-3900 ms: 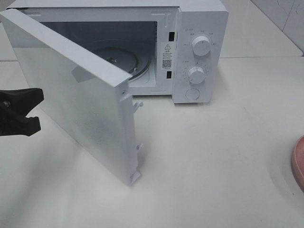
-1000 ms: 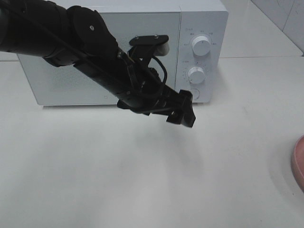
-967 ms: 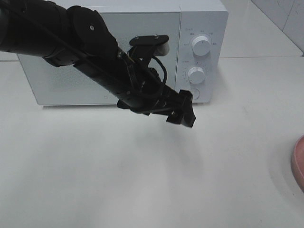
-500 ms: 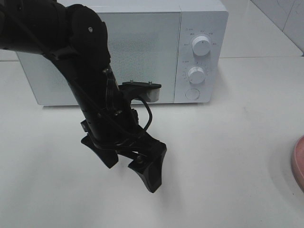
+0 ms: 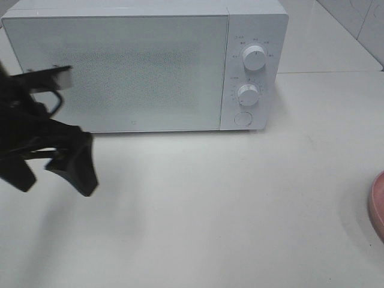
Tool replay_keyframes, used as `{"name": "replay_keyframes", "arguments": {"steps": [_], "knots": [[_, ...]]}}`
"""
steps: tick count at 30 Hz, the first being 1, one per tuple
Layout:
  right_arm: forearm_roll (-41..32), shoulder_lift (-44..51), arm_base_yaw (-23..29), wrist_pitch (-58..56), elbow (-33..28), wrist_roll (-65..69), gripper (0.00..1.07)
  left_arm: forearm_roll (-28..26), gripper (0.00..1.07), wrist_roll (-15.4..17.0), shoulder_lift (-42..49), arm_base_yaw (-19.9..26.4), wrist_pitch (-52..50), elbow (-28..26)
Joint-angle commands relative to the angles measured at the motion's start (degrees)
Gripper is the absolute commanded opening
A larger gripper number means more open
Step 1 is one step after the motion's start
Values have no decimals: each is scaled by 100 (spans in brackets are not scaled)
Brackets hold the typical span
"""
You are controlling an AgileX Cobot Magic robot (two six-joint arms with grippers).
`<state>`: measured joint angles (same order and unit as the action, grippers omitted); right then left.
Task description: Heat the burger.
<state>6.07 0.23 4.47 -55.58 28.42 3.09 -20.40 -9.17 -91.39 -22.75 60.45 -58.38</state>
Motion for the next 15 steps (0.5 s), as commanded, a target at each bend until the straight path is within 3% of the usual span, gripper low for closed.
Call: {"name": "replay_keyframes", "arguments": {"steps": [1, 4, 6, 10, 15], "knots": [[-17, 143, -34, 57, -17, -40, 67, 11, 100, 40, 1089, 974, 11, 636], [-23, 143, -34, 57, -17, -40, 67, 11, 100, 40, 1306, 1140, 11, 739], [-23, 143, -34, 57, -17, -52, 67, 132, 100, 52, 2395, 1725, -34, 1249], [-23, 143, -34, 57, -17, -52, 67, 321, 100, 57, 3117, 1994, -34, 1593], [-23, 143, -34, 57, -17, -52, 67, 871, 100, 458, 4738, 2280, -29, 2263]]}}
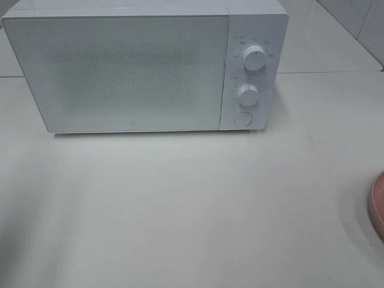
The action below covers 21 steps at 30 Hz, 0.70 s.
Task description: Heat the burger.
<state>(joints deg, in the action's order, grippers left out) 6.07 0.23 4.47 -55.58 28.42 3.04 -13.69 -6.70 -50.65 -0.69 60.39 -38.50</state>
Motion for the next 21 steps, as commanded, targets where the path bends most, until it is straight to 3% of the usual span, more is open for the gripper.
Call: {"name": "replay_keyframes", "arguments": {"steps": [1, 7, 21], "knots": [[-23, 143, -34, 57, -17, -46, 67, 201, 100, 212, 665, 74, -23, 275], [-23, 143, -34, 57, -17, -46, 67, 269, 100, 264, 2229, 74, 40, 831], [-63, 143, -34, 57, -17, -40, 66, 539, 100, 321, 4108, 74, 109, 888]]}}
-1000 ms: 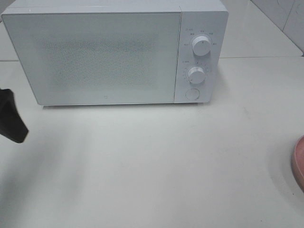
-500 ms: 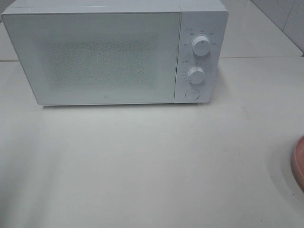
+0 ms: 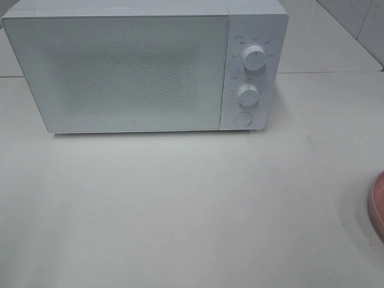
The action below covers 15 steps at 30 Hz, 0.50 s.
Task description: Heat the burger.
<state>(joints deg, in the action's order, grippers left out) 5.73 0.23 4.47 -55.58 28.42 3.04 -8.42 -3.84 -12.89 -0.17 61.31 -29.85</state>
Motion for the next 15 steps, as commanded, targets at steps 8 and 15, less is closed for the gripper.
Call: {"name": "replay_keyframes", "arguments": {"steps": [8, 15], "knots": [[-29, 143, -34, 57, -17, -40, 66, 11, 100, 34, 1266, 23, 17, 23], [-29, 143, -34, 57, -17, -40, 66, 11, 100, 34, 1461, 92, 17, 23]]}}
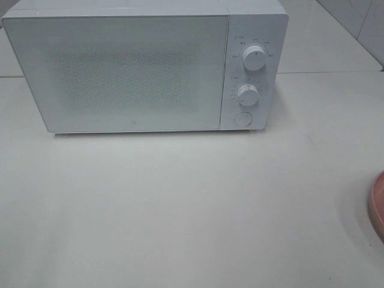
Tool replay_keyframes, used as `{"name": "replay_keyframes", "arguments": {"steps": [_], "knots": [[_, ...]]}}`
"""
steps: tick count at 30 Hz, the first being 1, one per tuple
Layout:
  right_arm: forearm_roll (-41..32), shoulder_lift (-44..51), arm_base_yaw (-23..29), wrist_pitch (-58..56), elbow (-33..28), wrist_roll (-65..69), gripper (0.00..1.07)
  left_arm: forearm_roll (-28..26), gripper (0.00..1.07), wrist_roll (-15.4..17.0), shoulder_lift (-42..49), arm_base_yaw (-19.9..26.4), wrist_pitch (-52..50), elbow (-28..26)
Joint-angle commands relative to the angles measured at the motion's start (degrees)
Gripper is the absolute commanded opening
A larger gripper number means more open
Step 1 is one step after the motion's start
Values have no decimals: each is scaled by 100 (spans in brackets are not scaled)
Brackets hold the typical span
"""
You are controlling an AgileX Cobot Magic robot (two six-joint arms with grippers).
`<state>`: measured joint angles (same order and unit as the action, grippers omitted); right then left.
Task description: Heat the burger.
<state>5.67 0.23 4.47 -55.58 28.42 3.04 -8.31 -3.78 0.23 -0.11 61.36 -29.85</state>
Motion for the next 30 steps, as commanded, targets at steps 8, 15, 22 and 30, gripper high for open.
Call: {"name": "replay_keyframes", "arguments": {"steps": [8, 15, 22, 30], "knots": [[-23, 143, -34, 57, -17, -40, 66, 0, 100, 29, 149, 556, 11, 23], [-23, 143, -34, 57, -17, -40, 66, 0, 100, 29, 149, 556, 11, 23], [-23, 143, -34, 57, -17, -40, 66, 0, 100, 29, 149, 556, 11, 23], [-17, 143, -34, 57, -17, -40, 66, 0, 100, 29, 149, 556, 11, 23]]}}
